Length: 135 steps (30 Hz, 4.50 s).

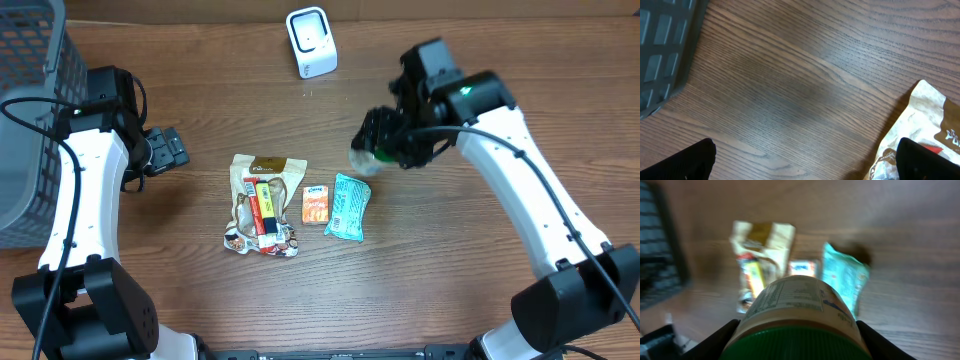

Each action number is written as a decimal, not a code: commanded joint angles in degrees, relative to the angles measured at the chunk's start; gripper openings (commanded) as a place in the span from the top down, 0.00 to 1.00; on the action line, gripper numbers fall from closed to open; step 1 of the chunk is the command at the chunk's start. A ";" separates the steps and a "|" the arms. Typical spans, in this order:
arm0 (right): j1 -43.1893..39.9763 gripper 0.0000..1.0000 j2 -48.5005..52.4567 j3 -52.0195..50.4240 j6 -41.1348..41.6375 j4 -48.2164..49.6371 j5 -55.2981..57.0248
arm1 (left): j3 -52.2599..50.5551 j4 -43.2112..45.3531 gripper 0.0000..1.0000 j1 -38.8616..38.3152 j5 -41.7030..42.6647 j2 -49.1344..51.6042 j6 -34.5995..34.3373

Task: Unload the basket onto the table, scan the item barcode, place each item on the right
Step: 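Lift the jar and carry it toward the white scanner, then hold the jar in front of the white scanner, then carry the jar to the right side and lower it onto the table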

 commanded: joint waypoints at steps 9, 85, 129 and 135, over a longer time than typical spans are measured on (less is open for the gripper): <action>-1.77 0.96 -0.83 28.04 0.00 -2.45 2.03 | 0.81 -0.09 0.00 -0.04 -0.09 0.50 0.87; 2.10 0.96 48.63 28.02 -14.73 92.43 19.10 | 0.81 -0.09 0.00 -0.04 -0.09 0.50 0.87; -23.21 0.96 12.07 -7.28 -7.17 2.32 22.34 | 0.81 -0.09 0.00 -0.04 -0.09 0.50 0.87; -23.52 0.94 12.07 -12.74 -7.15 5.31 24.44 | 0.81 -0.09 0.00 -0.04 -0.09 0.50 0.87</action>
